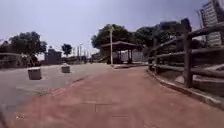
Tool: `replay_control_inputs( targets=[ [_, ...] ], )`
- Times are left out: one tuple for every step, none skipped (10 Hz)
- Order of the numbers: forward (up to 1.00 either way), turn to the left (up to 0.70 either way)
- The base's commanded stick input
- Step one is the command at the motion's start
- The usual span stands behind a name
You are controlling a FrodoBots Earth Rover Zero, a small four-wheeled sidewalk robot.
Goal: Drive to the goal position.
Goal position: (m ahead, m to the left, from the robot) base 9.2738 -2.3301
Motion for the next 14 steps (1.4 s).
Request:
replay_control_inputs(
  targets=[
    [1.0,0.01],
    [1.0,0.01],
    [1.0,0.0],
    [1.0,-0.05],
    [1.0,-0.13],
    [1.0,-0.21],
    [1.0,-0.04],
    [1.0,0.01],
    [1.0,0.01],
    [1.0,0.01],
    [1.0,0.01],
    [1.0,0.01],
    [1.0,0.01],
    [1.0,0.01]
  ],
)
